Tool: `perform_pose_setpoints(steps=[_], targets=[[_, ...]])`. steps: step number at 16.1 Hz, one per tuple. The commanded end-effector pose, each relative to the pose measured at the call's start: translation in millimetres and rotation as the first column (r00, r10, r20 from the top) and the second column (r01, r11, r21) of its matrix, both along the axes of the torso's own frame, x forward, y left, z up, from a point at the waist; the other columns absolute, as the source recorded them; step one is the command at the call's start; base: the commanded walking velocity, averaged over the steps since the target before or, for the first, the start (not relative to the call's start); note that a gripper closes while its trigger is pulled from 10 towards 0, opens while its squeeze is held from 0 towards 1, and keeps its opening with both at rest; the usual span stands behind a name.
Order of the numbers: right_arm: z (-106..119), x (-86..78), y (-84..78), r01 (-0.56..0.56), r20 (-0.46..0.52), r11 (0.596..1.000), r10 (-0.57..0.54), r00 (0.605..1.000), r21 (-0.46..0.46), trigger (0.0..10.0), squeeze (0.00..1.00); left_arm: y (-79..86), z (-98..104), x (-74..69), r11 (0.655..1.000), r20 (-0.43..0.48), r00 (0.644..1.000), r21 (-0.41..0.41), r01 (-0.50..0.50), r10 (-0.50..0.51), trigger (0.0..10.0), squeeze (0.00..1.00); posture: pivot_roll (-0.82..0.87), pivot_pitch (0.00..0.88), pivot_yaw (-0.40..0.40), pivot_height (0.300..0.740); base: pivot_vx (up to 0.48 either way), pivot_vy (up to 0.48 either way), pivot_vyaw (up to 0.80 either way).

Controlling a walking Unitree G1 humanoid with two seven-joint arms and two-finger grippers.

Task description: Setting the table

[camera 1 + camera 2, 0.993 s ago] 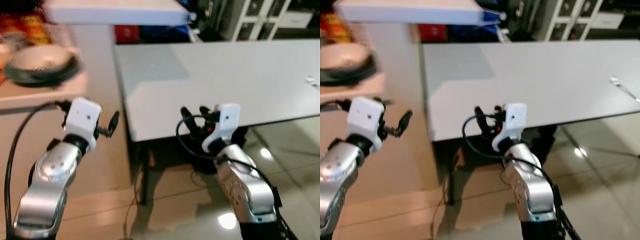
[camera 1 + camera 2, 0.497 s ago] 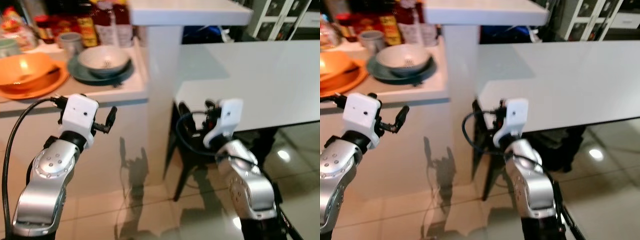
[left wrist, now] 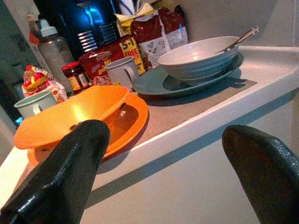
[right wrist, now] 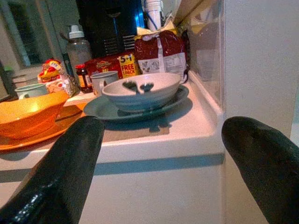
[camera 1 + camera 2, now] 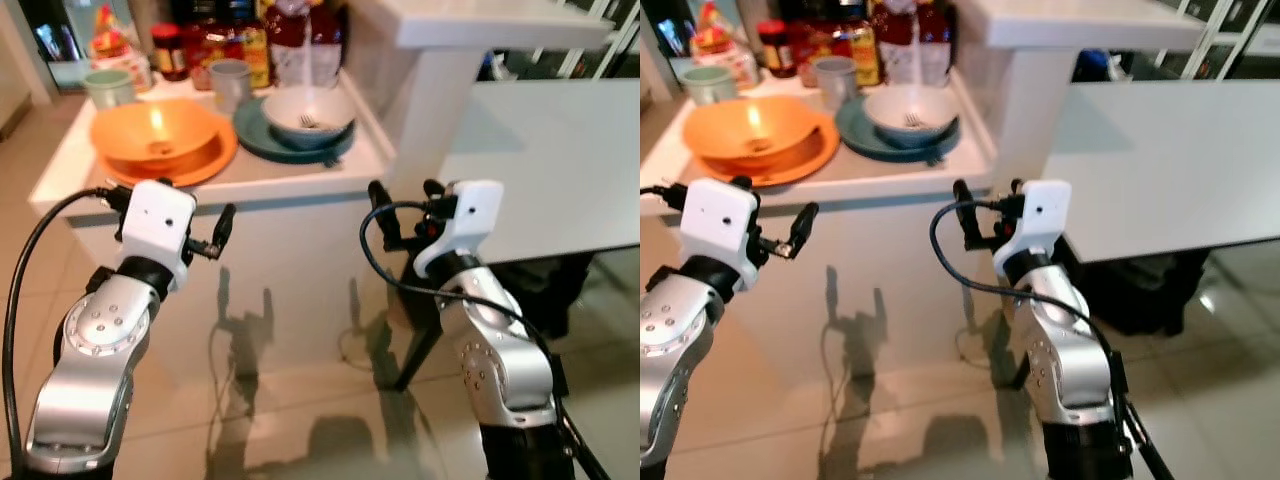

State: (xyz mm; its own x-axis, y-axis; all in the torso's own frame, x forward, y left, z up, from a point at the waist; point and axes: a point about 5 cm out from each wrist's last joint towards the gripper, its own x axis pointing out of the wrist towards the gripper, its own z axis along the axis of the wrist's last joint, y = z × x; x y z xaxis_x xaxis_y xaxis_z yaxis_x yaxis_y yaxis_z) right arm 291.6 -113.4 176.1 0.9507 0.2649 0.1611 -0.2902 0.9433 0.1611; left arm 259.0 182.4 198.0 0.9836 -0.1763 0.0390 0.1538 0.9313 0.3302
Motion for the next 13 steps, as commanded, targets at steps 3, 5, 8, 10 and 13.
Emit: perform_pose_setpoints(steps=[3,5,8,10,13], targets=[[3.0,0.8,-5.5,0.023,0.010,1.000,-0.024,1.000,0.021,10.0,1.00,-3.5,6.6,0.2,1.000,0.025,0.999,0.007,0.026,-0.026,10.0,0.00,0.11,0.000,-0.029,0.740,0.000,0.480,0.00],[3.7,1.3,-4.7,0.019,0.011,1.000,-0.019,1.000,0.024,10.0,1.00,-2.9,7.9,0.7,1.000,0.031,0.999,0.004,0.022,-0.022,10.0,0.00,0.12,0.000,-0.030,0.740,0.000,0.480,0.00],[5.3,2.0,-0.9,0.004,0.012,1.000,-0.004,1.000,0.001,10.0,1.00,-4.2,9.6,2.3,0.999,0.022,0.999,-0.038,0.034,-0.033,10.0,0.00,0.12,0.000,-0.027,0.740,0.000,0.160,0.00],[7.5,2.5,5.0,-0.020,0.016,1.000,0.020,1.000,-0.010,10.0,0.66,-4.1,10.6,3.4,0.999,0.028,0.999,-0.036,0.022,-0.021,10.0,0.00,0.12,0.000,-0.028,0.740,0.142,0.000,0.00],[7.5,4.3,7.7,-0.022,0.022,0.997,0.024,0.999,-0.070,10.0,0.00,-3.0,11.6,3.1,0.999,0.029,0.999,-0.041,0.020,-0.019,10.0,0.00,0.12,0.000,-0.031,0.740,0.321,0.000,0.53]])
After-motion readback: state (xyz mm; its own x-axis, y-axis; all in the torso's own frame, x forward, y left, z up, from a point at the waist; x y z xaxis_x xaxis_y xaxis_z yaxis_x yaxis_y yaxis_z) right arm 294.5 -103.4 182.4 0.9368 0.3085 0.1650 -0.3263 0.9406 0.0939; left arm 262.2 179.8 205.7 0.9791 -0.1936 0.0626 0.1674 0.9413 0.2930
